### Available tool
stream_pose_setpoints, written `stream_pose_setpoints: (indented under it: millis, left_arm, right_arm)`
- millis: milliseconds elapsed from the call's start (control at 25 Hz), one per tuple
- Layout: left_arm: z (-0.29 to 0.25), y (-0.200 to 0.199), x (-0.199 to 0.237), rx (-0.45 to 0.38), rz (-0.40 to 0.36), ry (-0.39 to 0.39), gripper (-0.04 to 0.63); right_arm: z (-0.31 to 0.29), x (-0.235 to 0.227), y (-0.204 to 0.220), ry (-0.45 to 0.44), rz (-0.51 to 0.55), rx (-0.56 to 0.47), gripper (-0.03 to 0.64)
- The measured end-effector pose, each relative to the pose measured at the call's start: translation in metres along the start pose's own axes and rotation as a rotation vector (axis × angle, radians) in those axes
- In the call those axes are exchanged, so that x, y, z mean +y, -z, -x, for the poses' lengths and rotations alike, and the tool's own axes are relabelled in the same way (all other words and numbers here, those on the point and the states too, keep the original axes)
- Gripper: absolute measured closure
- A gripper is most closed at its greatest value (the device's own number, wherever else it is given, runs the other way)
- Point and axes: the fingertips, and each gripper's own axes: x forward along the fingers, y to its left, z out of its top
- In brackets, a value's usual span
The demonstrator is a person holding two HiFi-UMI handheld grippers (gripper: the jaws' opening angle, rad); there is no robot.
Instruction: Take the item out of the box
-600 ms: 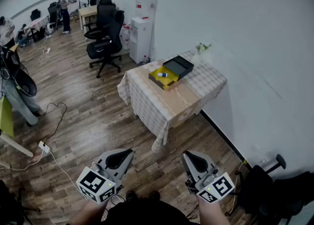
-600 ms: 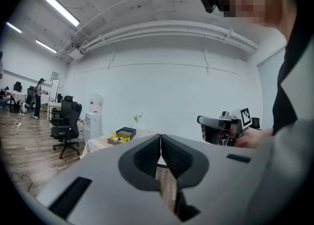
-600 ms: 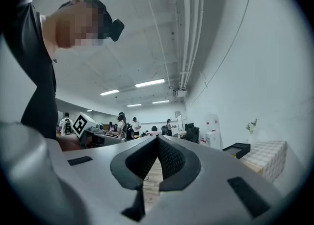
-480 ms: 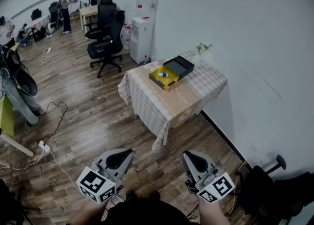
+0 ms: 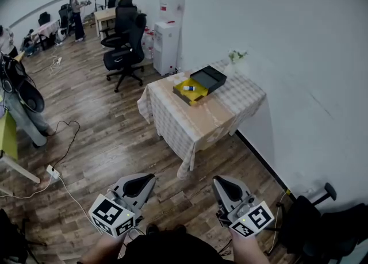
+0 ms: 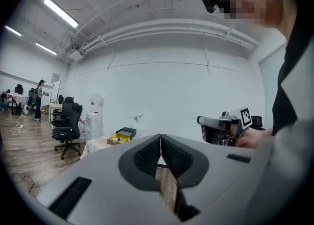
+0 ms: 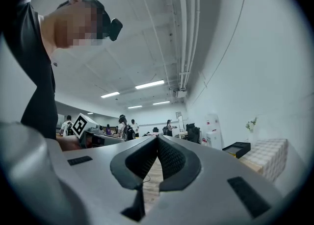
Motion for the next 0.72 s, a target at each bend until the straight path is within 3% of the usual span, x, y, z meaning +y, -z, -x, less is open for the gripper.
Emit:
stream_pose_setpoints:
  millis: [440,720]
  left_arm:
    - [-0.028,0.010,-0.044,0.020,-0.017,0.007,0.580]
    - [-0.041,0.011,-0.037,0.020,-0.003,0.001,0.580]
  right_arm:
    - [0.037,-0.017,-0.002,-0.072,-0.027,-0.019,0.578]
    - [0.030,-0.034,0.008,-0.081,-0.053,0.014,0.578]
